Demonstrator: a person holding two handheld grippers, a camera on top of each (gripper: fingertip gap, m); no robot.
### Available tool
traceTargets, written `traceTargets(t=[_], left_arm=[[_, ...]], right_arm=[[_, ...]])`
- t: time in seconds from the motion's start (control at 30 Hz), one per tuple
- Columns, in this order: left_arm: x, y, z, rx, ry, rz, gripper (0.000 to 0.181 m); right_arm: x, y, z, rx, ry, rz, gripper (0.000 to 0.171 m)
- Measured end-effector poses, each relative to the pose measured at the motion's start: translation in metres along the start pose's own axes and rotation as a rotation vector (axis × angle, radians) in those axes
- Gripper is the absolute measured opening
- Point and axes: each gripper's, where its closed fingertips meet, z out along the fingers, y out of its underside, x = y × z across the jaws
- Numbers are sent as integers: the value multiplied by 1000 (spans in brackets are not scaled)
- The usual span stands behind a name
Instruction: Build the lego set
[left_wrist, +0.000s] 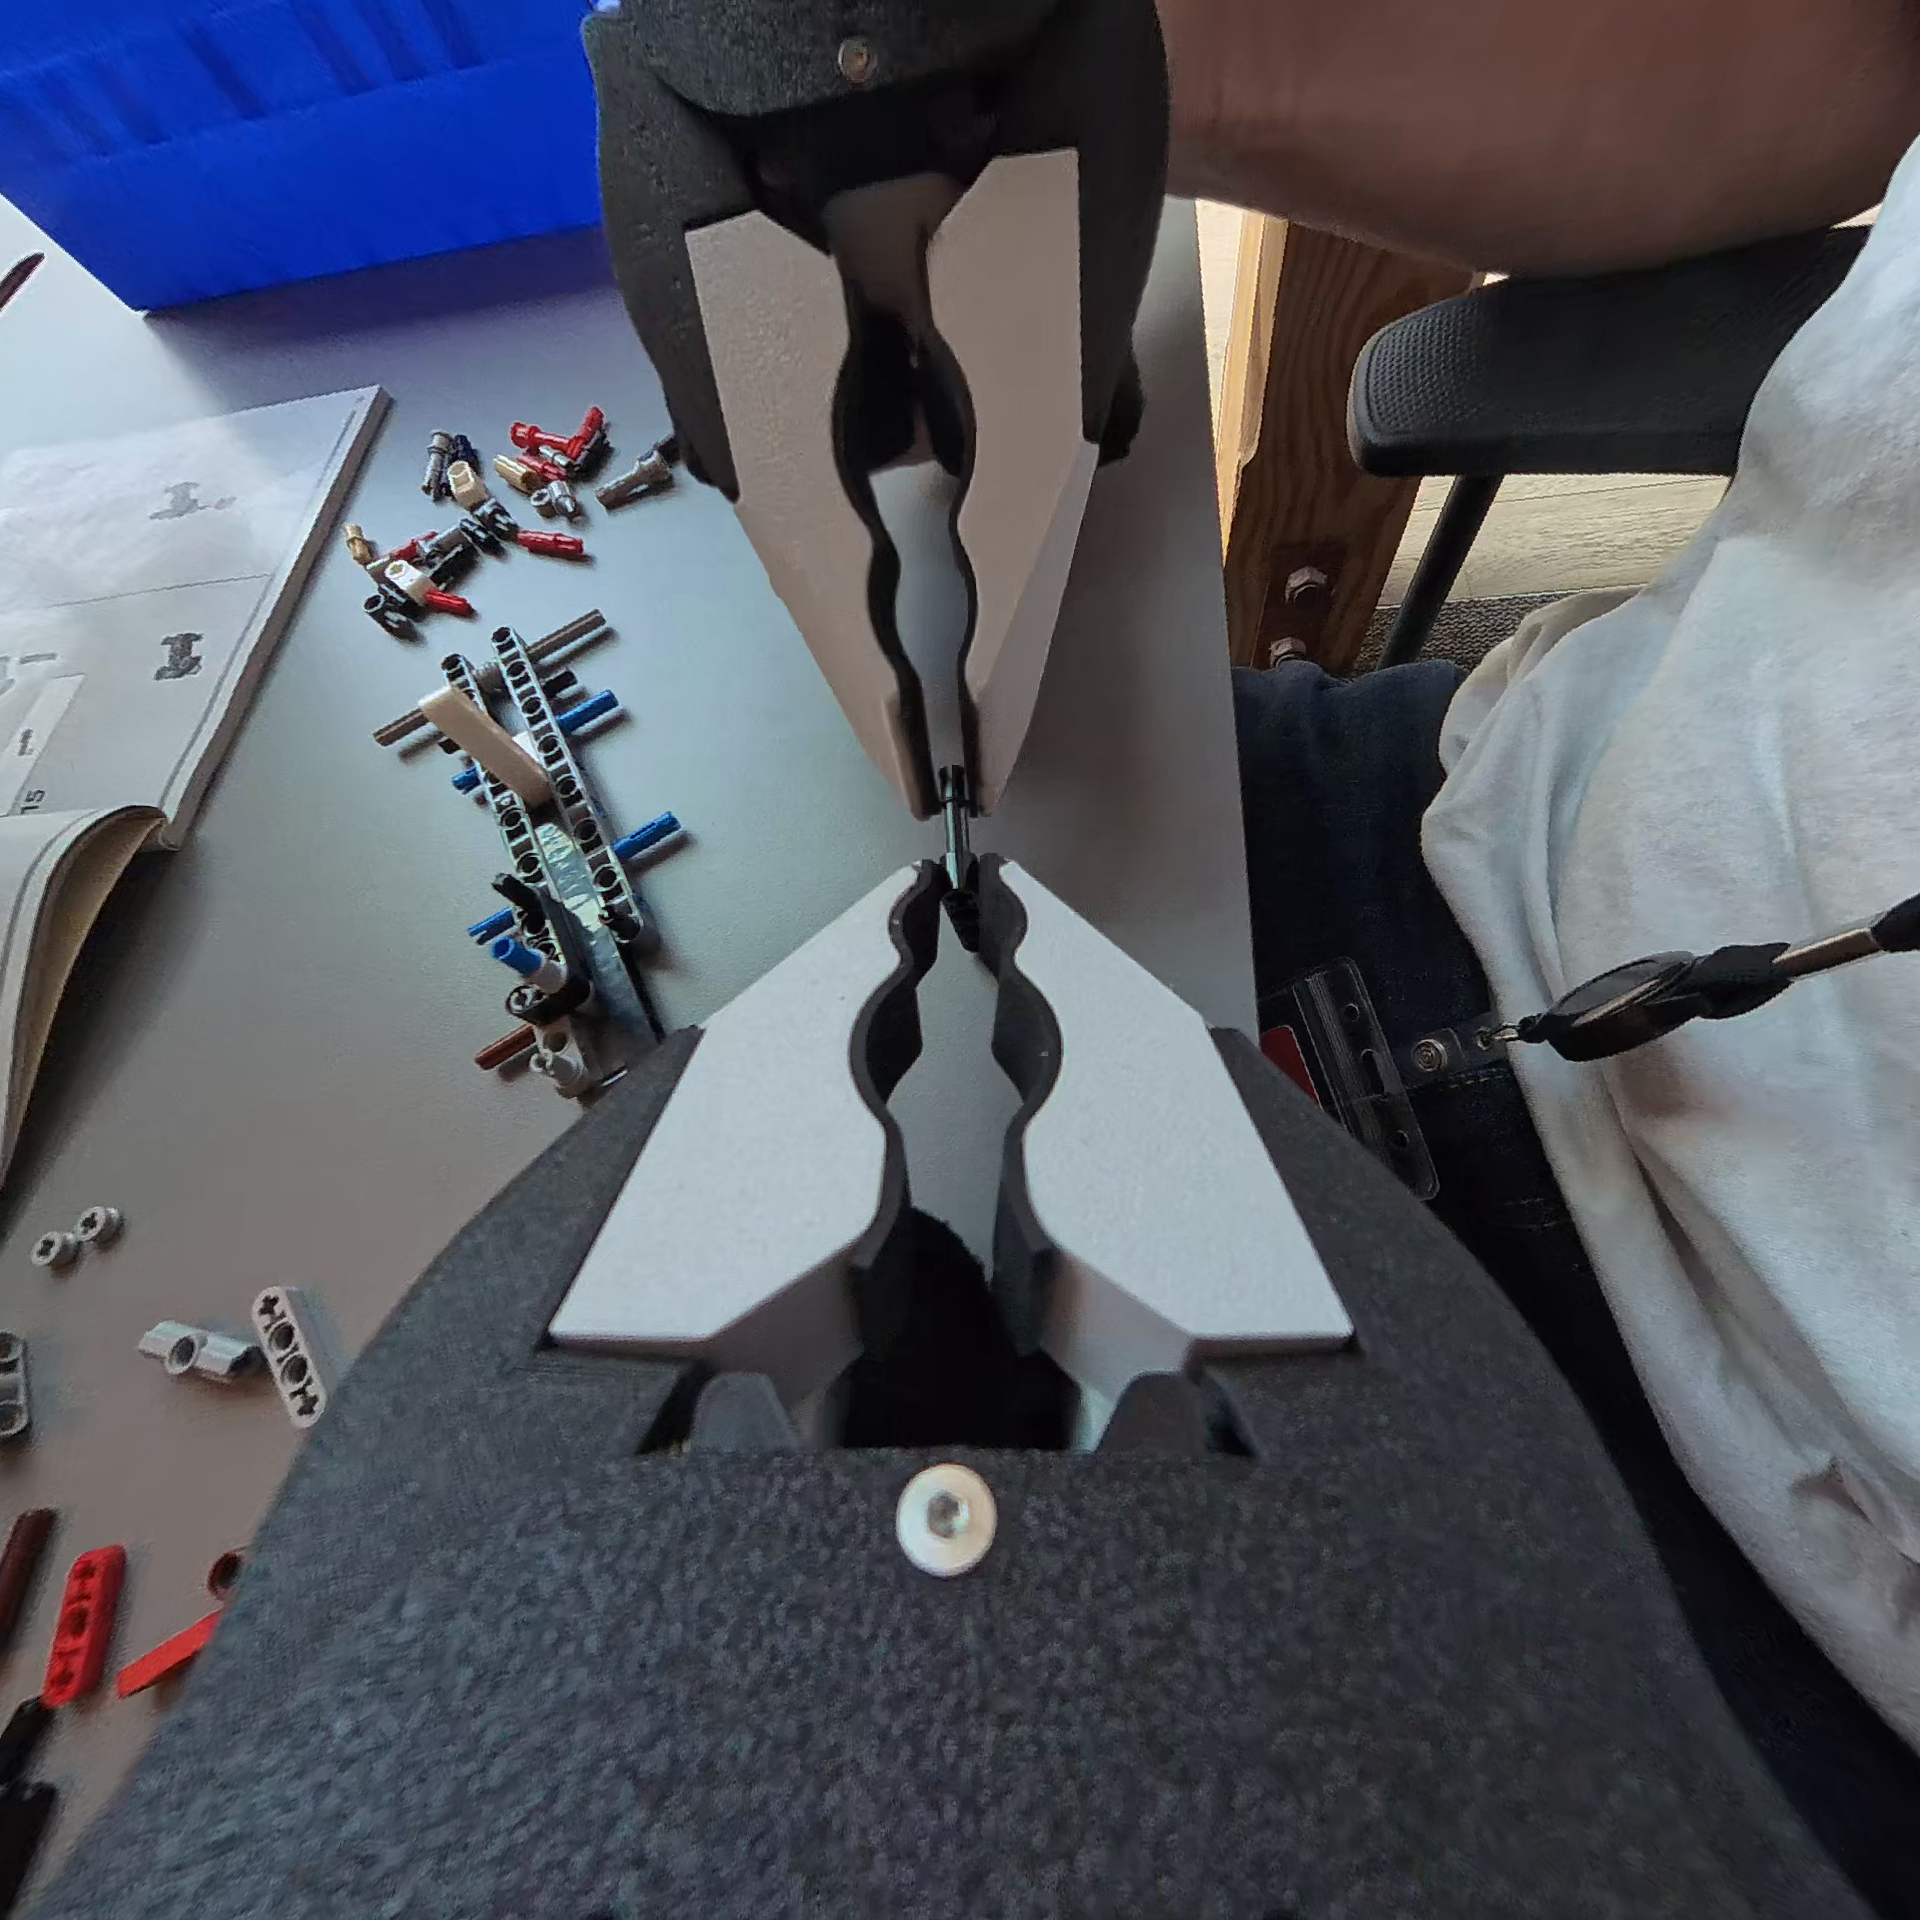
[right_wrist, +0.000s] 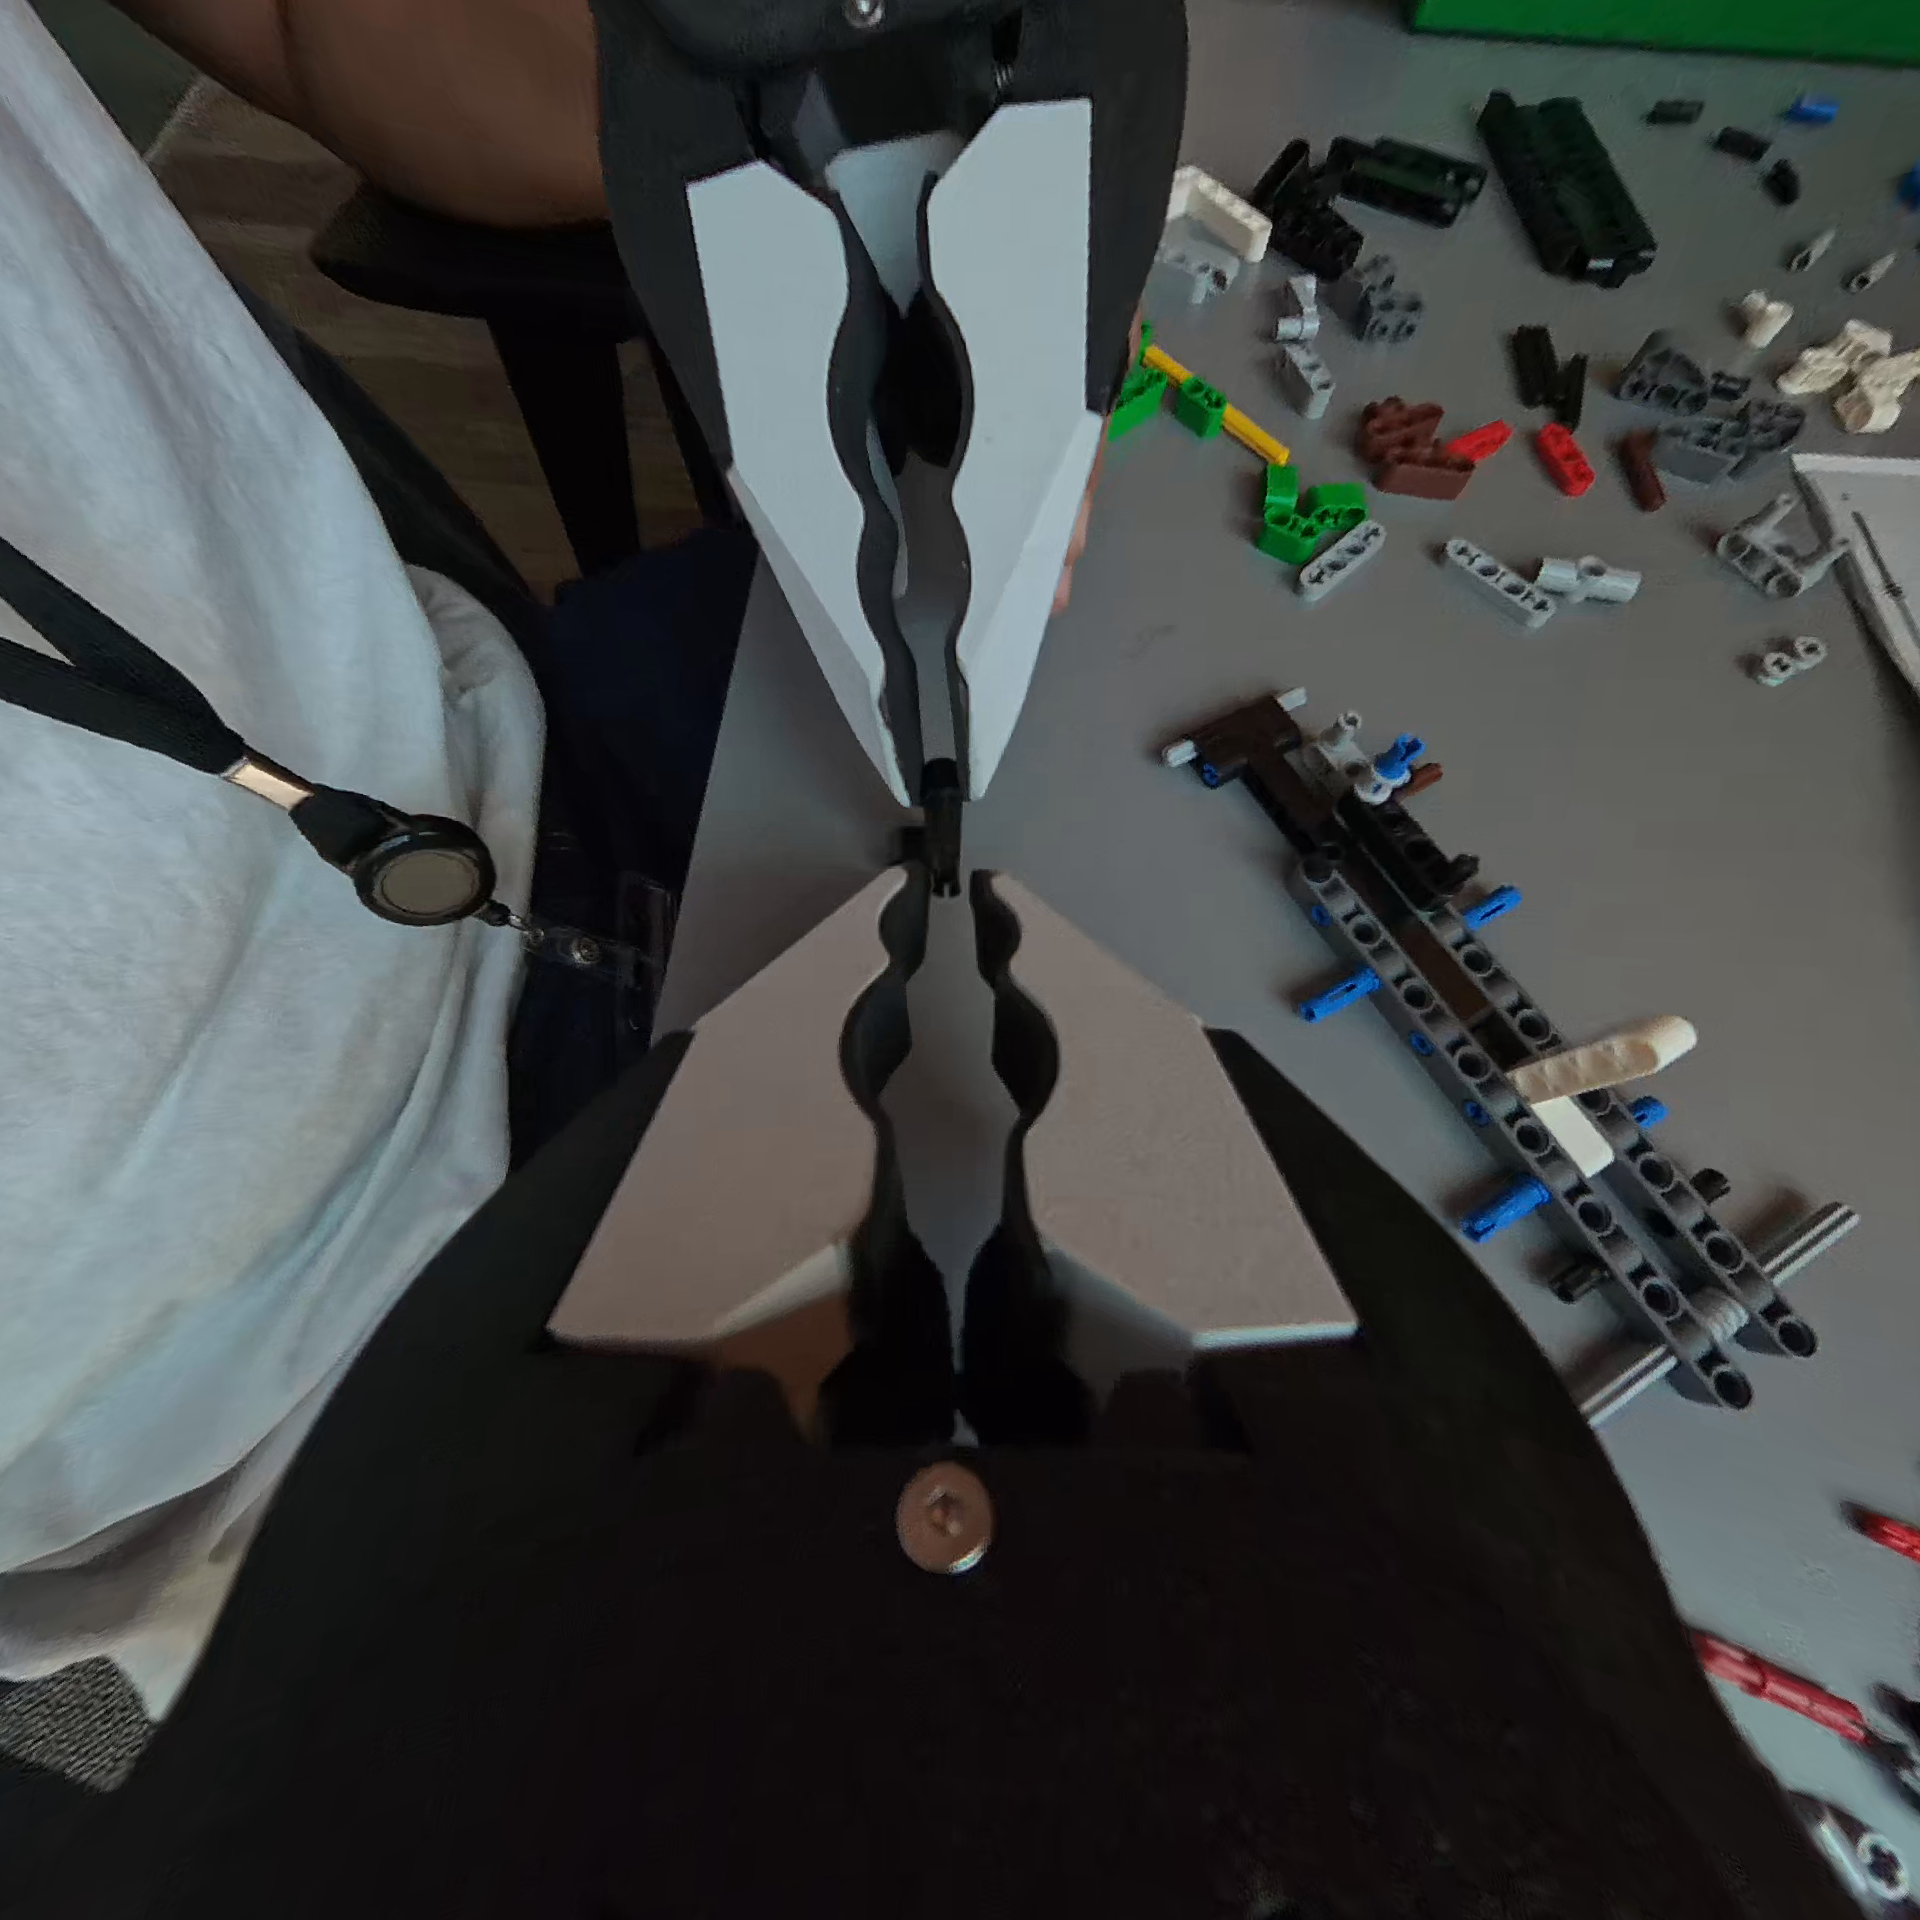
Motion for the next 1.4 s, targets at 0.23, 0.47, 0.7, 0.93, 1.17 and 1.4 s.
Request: traceTargets(t=[0.23, 0.47, 0.7, 0.93, 1.17, 1.4], left_arm=[[0, 0, 0, 0, 3, -1, 6], [1, 0, 1, -2, -6, 14, 6], [1, 0, 1, -4, -8, 17, 6], [1, -1, 2, -3, -4, 19, 6], [1, -1, 2, 0, -3, 22, 6], [2, -1, 2, -1, -5, 26, 6]], right_arm=[[-2, -1, 1, 29, -10, 15, 1], [-1, 0, 2, 8, -14, -1, 1], [-1, -1, 4, -23, -28, -25, 0], [-2, -4, 9, -38, -35, -26, 1], [-3, -5, 5, -11, 4, 0, 3], [-3, -5, 2, 5, -5, 14, 1]])
